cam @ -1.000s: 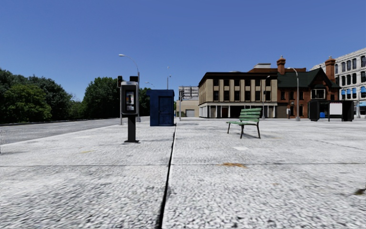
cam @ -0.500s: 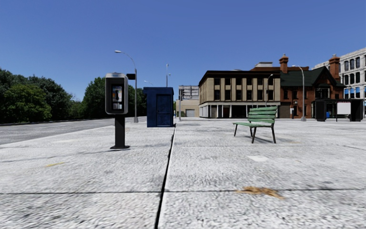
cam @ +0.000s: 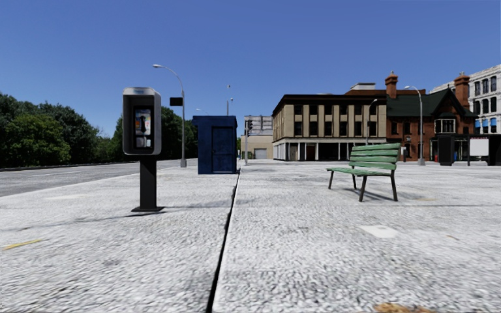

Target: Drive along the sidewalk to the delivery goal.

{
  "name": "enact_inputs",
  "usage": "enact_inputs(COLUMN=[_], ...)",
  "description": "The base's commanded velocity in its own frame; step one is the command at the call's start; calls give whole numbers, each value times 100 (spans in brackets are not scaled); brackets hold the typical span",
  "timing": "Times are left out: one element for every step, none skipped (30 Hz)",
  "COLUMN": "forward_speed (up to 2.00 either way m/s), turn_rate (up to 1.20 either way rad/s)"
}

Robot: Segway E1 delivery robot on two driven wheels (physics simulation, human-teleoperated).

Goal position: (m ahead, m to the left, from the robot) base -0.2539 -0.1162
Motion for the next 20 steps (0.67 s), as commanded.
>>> enact_inputs(forward_speed=[0, 0, 0, 0, 0, 0, 0, 0, 0, 0, 0, 0, 0, 0, 0, 0, 0, 0, 0, 0], turn_rate=[0, 0, 0, 0, 0, 0, 0, 0, 0, 0, 0, 0, 0, 0, 0, 0, 0, 0, 0, 0])
